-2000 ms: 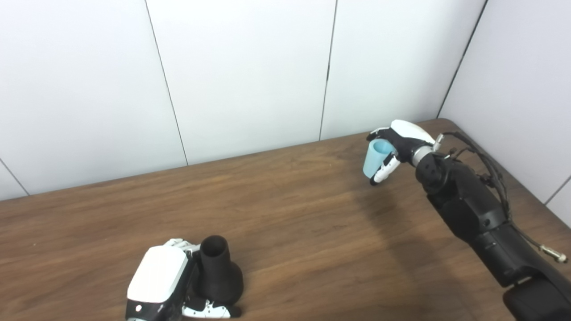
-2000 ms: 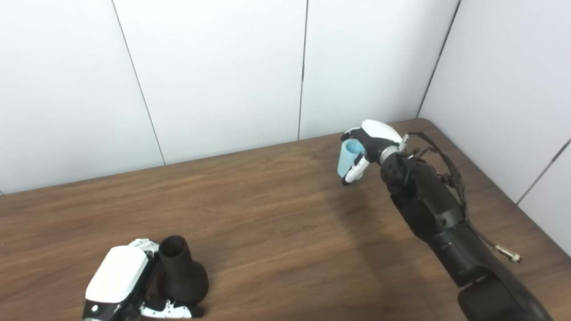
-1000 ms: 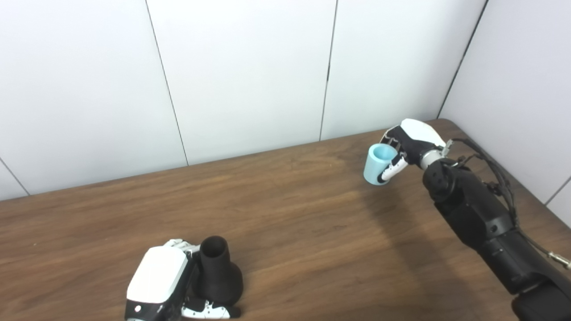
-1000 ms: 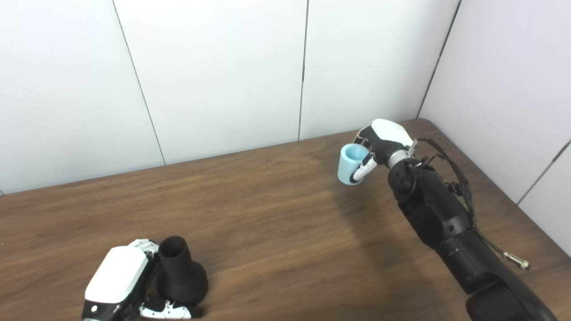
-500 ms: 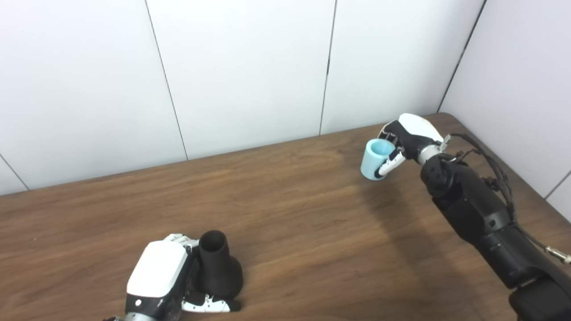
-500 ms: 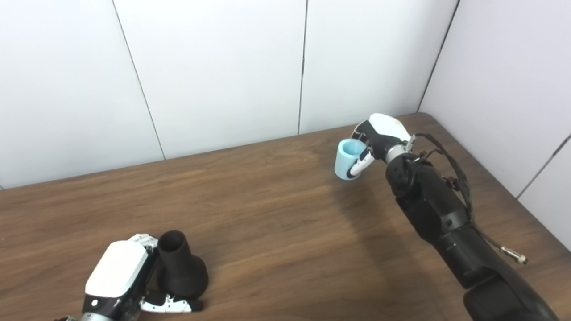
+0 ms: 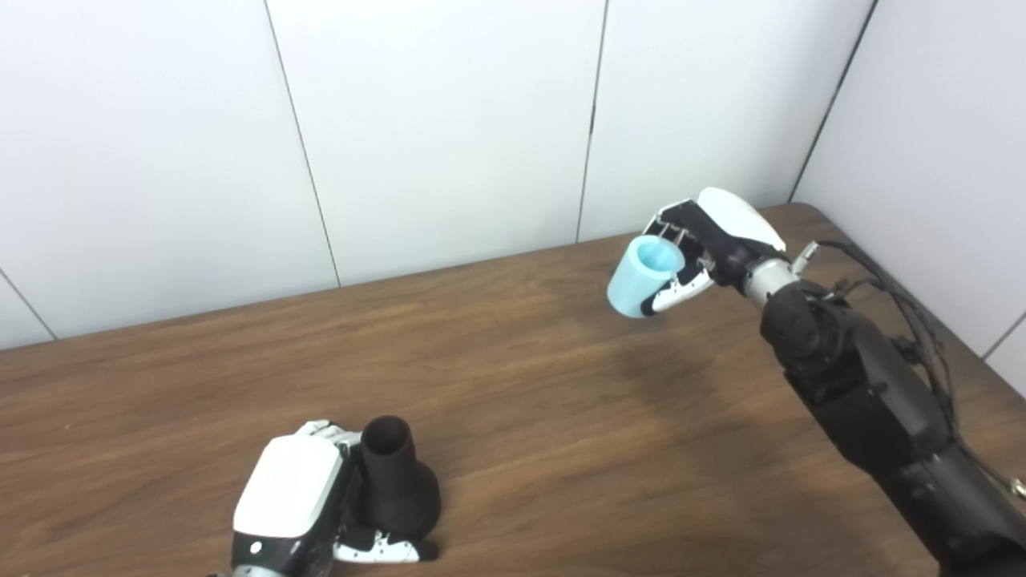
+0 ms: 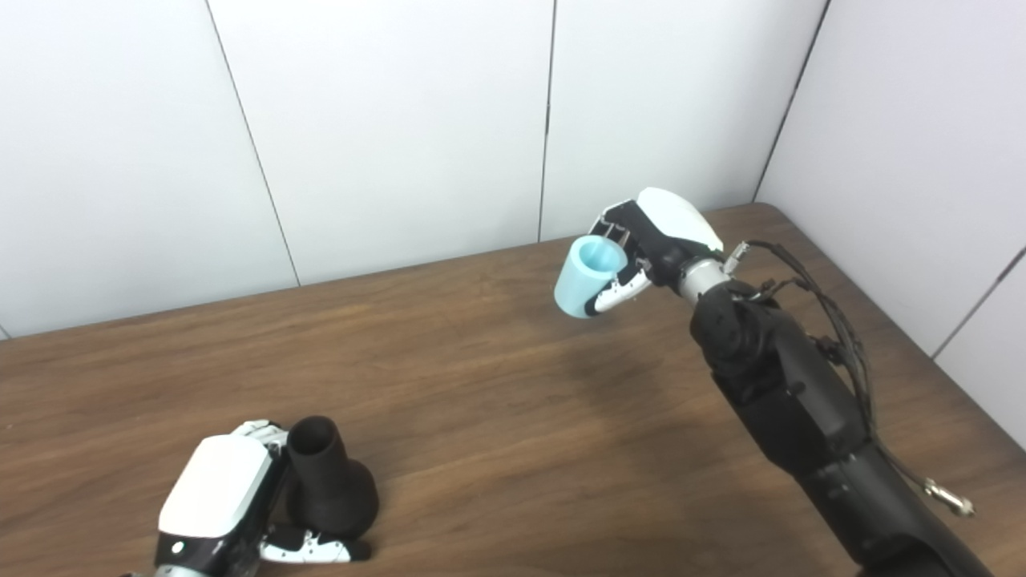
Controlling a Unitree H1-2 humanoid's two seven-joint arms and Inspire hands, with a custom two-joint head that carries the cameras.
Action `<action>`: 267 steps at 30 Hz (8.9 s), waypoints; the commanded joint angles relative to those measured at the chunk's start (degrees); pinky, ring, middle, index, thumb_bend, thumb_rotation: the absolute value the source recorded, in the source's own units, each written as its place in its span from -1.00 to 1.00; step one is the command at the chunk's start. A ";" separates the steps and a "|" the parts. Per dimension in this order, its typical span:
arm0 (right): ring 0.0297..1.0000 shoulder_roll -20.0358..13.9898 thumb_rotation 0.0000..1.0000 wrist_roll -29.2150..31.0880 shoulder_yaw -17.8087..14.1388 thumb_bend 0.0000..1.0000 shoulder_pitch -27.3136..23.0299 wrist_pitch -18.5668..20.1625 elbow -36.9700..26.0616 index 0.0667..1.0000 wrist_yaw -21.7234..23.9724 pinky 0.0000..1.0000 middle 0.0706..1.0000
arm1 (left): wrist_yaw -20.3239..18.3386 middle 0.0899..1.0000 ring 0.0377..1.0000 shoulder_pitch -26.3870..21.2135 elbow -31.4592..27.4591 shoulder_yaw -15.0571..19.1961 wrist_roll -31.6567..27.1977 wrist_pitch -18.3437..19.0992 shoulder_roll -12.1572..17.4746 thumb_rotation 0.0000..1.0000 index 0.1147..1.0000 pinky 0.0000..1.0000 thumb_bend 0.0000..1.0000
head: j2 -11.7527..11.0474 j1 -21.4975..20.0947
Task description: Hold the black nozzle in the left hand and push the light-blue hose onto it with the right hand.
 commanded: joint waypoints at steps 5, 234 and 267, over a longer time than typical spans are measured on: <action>-0.23 1.54 -1.00 -0.39 0.77 0.00 -0.97 -0.38 -10.59 -0.09 2.35 -0.32 -0.08 | -3.57 -0.08 0.23 1.65 2.13 -2.34 1.91 0.34 -0.88 -1.00 -0.18 0.57 0.04 | 0.22 4.03; 0.94 11.23 1.00 -8.71 11.65 0.39 4.62 -12.48 -34.97 0.83 37.28 1.00 0.91 | -10.90 -0.02 0.26 2.68 -0.79 -8.20 11.87 8.20 -5.30 -1.00 -0.22 0.69 0.04 | 4.13 14.52; 0.95 11.20 1.00 -9.93 16.37 0.40 11.09 -13.82 -31.44 0.85 32.09 1.00 0.92 | -11.92 -0.02 0.25 2.54 -1.71 -8.09 11.23 7.99 -5.41 -1.00 -0.22 0.71 0.04 | 5.22 14.37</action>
